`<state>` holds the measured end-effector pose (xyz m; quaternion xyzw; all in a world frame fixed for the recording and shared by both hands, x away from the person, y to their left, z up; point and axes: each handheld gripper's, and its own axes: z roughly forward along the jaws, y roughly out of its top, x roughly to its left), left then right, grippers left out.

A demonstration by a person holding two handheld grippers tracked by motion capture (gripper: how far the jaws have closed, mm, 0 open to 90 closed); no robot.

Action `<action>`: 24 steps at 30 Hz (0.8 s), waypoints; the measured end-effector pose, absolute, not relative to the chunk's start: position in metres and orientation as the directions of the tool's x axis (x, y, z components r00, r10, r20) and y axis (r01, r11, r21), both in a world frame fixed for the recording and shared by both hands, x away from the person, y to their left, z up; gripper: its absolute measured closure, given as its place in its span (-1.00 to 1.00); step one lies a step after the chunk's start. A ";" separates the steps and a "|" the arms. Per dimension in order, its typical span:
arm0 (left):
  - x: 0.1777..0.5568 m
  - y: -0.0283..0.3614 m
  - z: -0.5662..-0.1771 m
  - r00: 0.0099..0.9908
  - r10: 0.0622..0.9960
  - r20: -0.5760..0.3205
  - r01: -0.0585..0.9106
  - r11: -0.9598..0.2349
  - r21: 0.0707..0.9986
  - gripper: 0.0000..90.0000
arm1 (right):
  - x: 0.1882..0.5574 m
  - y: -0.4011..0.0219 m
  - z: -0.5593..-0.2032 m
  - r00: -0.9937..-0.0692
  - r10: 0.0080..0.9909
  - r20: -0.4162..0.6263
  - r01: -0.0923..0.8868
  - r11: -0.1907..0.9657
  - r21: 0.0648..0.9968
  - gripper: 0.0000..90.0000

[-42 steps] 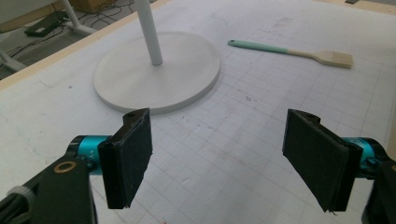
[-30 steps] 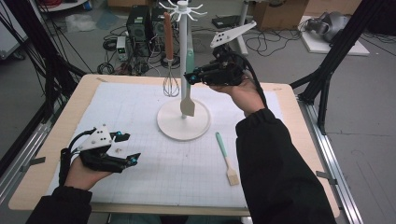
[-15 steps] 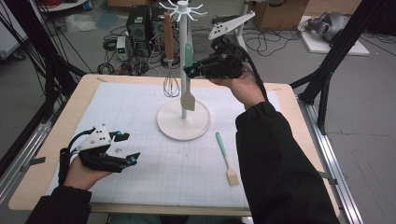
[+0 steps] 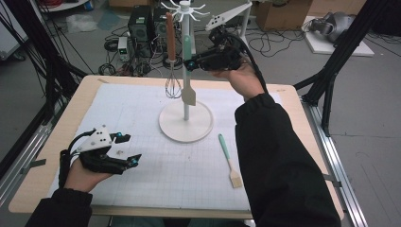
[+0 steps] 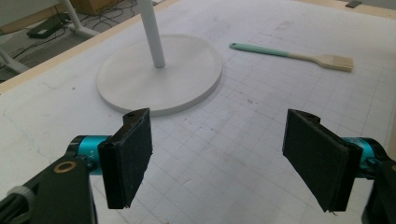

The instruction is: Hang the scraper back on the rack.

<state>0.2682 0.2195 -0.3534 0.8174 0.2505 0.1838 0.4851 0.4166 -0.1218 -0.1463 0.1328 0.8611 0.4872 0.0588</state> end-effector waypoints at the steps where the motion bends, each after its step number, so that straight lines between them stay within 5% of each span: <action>1: 0.268 0.219 -0.353 0.808 0.586 0.057 0.231 -0.405 0.885 -0.45 | 0.418 -0.121 -0.145 -0.957 0.288 0.025 0.170 0.491 0.855 0.85; 24: 0.268 0.220 -0.353 0.808 0.587 0.054 0.232 -0.401 0.886 -0.45 | 0.436 -0.104 -0.128 -0.943 0.332 0.014 0.191 0.506 0.841 0.85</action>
